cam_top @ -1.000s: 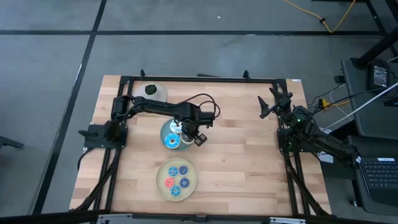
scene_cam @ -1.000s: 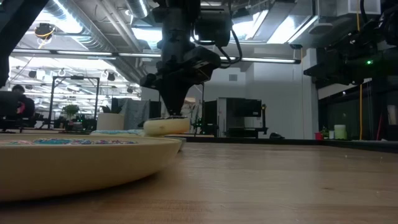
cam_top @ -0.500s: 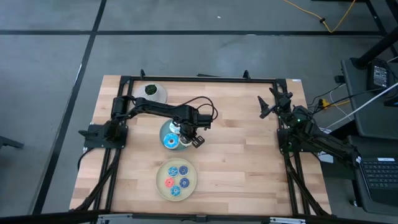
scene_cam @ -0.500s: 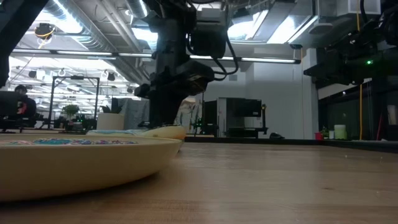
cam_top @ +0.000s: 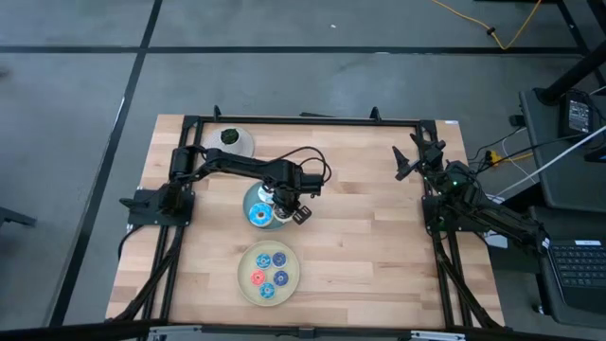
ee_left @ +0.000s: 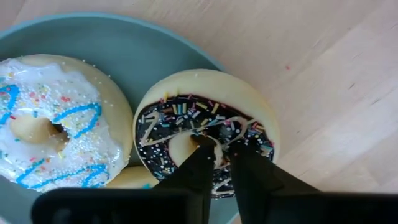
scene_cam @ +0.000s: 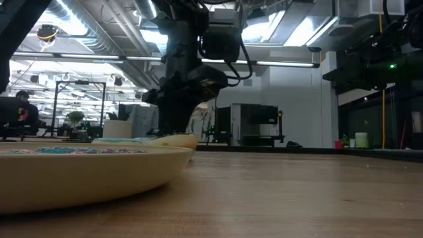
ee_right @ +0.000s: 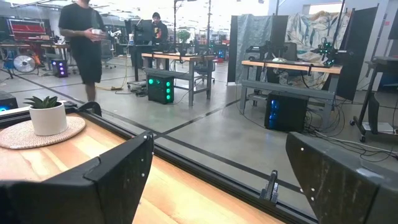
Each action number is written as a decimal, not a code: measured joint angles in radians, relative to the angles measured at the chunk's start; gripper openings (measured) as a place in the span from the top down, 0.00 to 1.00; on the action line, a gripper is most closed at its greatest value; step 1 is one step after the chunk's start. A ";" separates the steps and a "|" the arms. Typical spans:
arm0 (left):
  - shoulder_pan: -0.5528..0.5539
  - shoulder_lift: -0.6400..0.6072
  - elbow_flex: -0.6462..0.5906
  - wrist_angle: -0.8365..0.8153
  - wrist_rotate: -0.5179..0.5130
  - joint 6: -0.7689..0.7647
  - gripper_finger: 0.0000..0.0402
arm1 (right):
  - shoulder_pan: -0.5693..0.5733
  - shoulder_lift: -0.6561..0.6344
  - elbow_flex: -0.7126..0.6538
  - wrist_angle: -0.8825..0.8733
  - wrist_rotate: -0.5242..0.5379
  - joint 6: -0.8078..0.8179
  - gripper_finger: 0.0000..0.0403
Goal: Pick & Place donuts
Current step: Put the big black donut on the blue plate, then return to Home Position
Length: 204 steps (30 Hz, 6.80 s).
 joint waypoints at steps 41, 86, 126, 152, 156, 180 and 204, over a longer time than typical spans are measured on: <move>-0.008 -0.152 0.003 0.001 -0.007 -0.004 0.46 | 0.000 0.000 0.000 0.000 0.000 0.000 0.09; -0.125 -0.917 -0.508 0.568 -0.296 0.037 0.45 | 0.000 0.000 0.000 0.000 0.000 0.000 0.09; 0.287 -1.585 -1.222 0.907 -0.449 0.297 0.45 | 0.000 0.000 0.000 0.000 0.000 0.000 0.09; 0.288 -1.910 -1.473 0.943 -0.584 0.427 0.45 | 0.000 0.000 0.000 0.000 0.000 0.000 0.09; 0.287 -1.947 -1.473 0.941 -0.516 0.502 0.46 | 0.000 0.000 0.000 0.000 0.000 0.000 0.09; 0.286 -1.979 -1.465 0.894 -0.309 0.570 0.46 | 0.000 0.000 0.000 0.000 0.000 0.000 0.09; 0.286 -1.923 -1.460 0.873 -0.312 0.584 0.45 | 0.000 0.000 0.000 0.000 0.000 0.000 0.09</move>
